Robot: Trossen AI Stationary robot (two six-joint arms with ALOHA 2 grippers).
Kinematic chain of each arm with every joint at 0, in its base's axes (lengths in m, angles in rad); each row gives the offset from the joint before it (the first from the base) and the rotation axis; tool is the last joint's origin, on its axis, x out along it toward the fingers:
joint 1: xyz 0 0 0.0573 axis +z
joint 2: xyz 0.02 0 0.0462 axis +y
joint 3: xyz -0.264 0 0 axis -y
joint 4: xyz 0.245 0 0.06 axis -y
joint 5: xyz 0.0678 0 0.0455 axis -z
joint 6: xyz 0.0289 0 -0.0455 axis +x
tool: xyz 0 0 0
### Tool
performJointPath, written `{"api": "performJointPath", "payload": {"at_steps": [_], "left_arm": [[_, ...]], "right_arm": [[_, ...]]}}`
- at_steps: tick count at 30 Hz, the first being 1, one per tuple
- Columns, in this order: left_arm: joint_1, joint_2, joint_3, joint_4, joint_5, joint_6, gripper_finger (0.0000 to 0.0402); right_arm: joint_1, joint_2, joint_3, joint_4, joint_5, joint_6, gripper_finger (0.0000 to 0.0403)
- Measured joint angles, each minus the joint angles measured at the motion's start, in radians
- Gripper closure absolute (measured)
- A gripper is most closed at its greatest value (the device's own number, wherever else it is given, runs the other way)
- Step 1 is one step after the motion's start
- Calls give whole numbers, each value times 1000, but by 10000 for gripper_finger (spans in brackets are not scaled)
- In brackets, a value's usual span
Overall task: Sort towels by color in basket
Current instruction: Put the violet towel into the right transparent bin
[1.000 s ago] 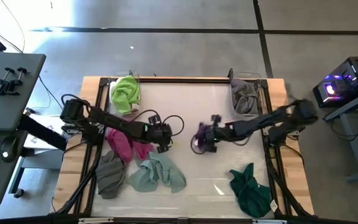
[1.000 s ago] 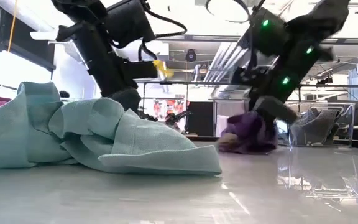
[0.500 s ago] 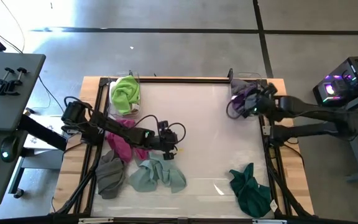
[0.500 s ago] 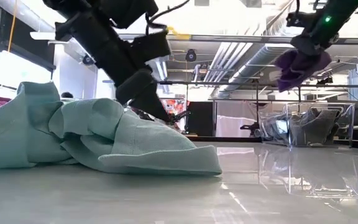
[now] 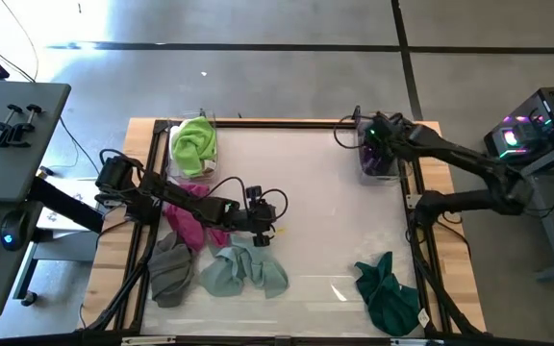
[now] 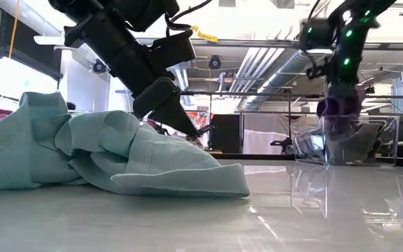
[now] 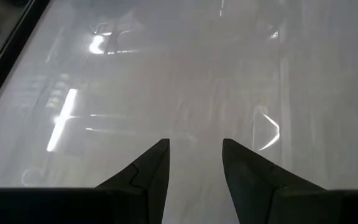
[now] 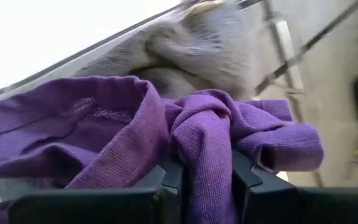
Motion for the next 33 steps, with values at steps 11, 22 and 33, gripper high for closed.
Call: {"api": "performJointPath", "payload": {"at_steps": [11, 22, 33], "left_arm": [[0, 0, 0, -1, 4, -8, 266], [0, 0, 0, 0, 4, -12, 266], [-1, 0, 0, -1, 5, -20, 266]], "right_arm": [[-144, 311, 1, 92, -75, 6, 311], [-172, 328, 150, -44, -176, 30, 199], [-172, 282, 430, -343, -159, 249, 199]]}}
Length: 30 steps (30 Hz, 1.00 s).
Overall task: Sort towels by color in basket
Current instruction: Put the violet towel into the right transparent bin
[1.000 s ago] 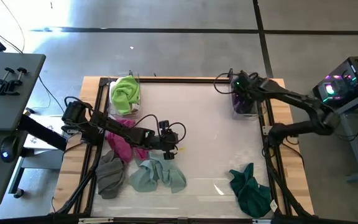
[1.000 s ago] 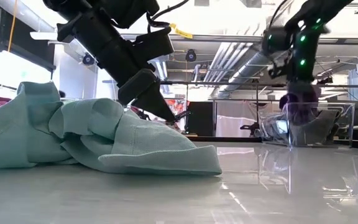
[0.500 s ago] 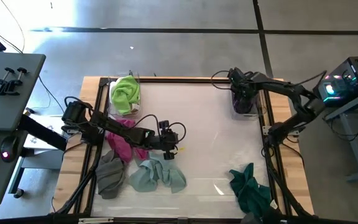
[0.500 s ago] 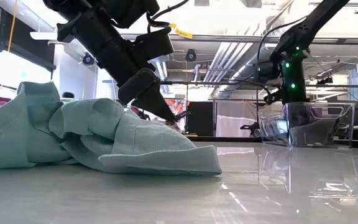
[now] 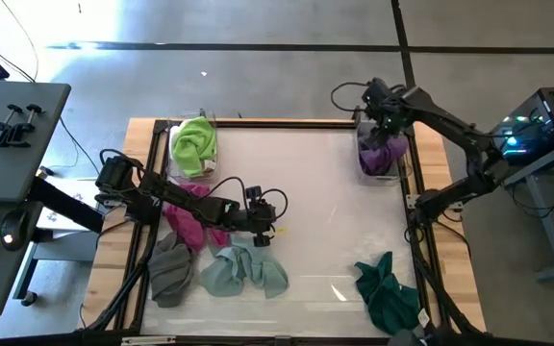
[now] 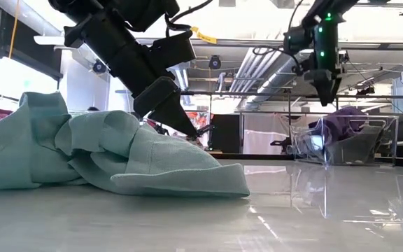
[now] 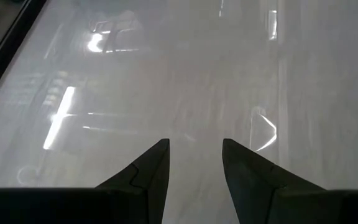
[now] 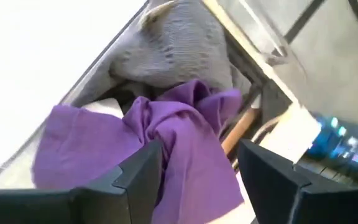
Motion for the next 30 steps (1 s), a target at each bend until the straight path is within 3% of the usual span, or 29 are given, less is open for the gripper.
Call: {"api": "performJointPath", "payload": {"at_steps": [5, 14, 23, 30], "left_arm": [[0, 0, 0, 0, 0, 0, 266], [0, 0, 0, 0, 0, -16, 266], [0, 0, 0, 6, 0, -8, 266], [0, 0, 0, 7, 0, -7, 266]], "right_arm": [[0, 0, 4, -53, -42, 124, 241], [-83, 2, -184, 93, -46, 100, 393], [-105, 31, -317, 277, -127, 69, 400], [-110, 97, -338, 330, -103, 35, 396]]}}
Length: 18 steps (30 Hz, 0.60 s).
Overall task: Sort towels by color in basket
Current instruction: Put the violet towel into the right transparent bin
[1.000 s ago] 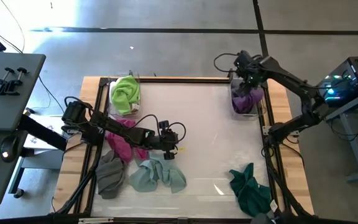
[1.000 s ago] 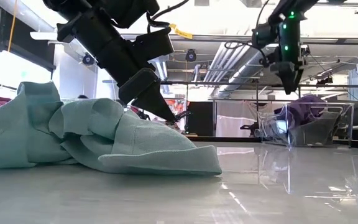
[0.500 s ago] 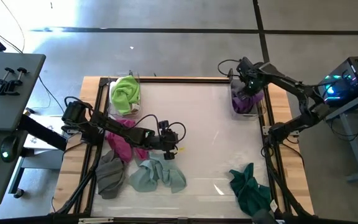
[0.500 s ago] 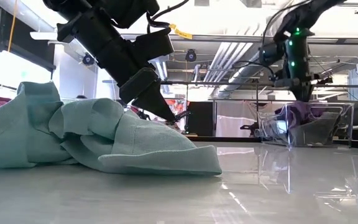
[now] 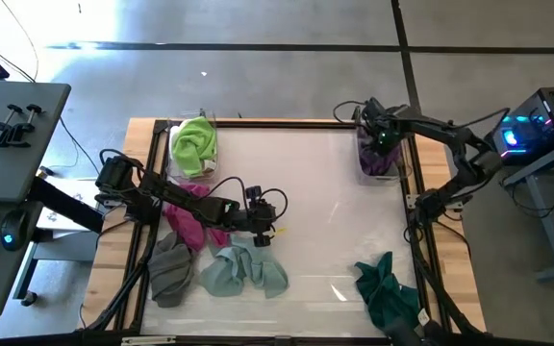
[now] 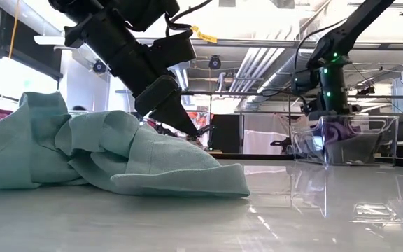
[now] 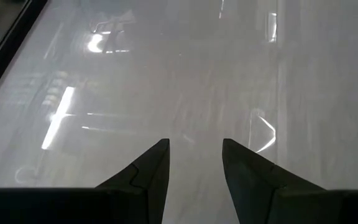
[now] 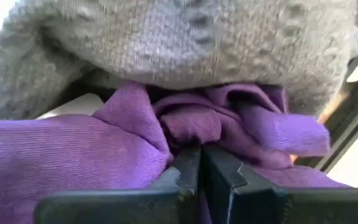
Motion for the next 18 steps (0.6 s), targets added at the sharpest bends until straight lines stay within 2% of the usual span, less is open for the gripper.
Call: {"api": "performJointPath", "payload": {"at_steps": [5, 10, 14, 18], "left_arm": [[0, 0, 0, 0, 0, 0, 266], [0, 0, 0, 1, 0, 0, 266], [0, 0, 0, 0, 0, -1, 266], [0, 0, 0, 0, 0, -8, 266]], "right_arm": [[-1, -4, 13, 1, -4, -51, 372], [-1, -33, 62, -58, -5, -53, 305], [-1, -71, 112, -143, -16, 6, 262], [-1, -123, 149, -215, -37, 62, 250]]}}
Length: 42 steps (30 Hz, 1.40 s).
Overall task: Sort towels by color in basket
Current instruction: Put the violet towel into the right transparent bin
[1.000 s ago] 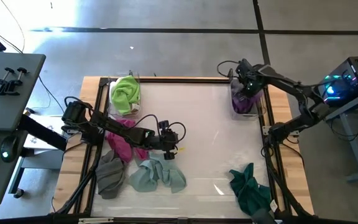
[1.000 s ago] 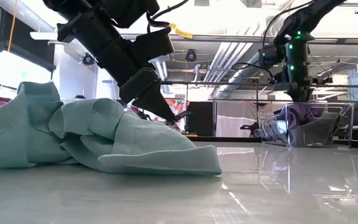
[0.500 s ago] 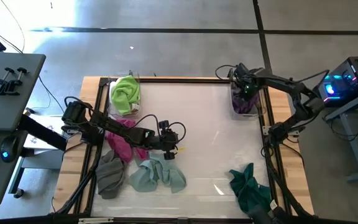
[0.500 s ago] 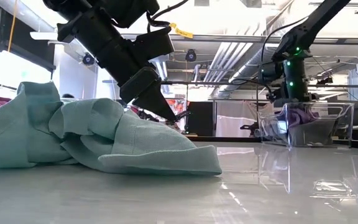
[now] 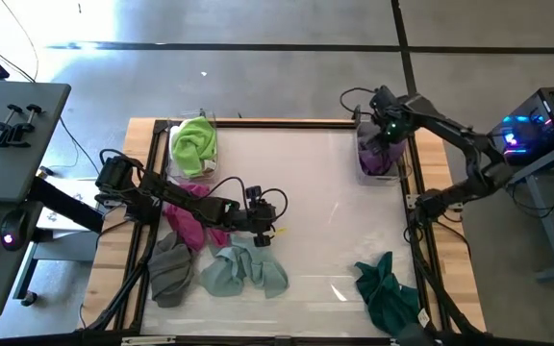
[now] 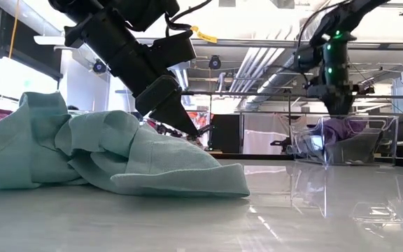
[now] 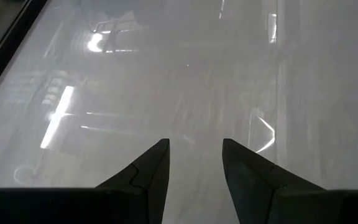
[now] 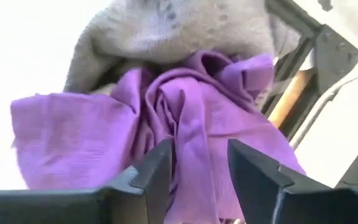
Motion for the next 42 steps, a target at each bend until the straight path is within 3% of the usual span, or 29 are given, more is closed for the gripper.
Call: {"api": "performJointPath", "payload": {"at_steps": [11, 22, 34, 42], "left_arm": [[0, 0, 0, 0, 0, 0, 266], [0, 0, 0, 0, 0, -9, 266], [-1, 0, 0, 0, 0, -10, 266], [-1, 0, 0, 1, 0, -10, 266]], "right_arm": [[49, -44, 0, -80, 37, 112, 259], [54, 15, -25, -67, 67, 132, 395], [51, 125, -25, -22, 92, 107, 399], [-15, 139, -111, 181, 30, 1, 400]]}}
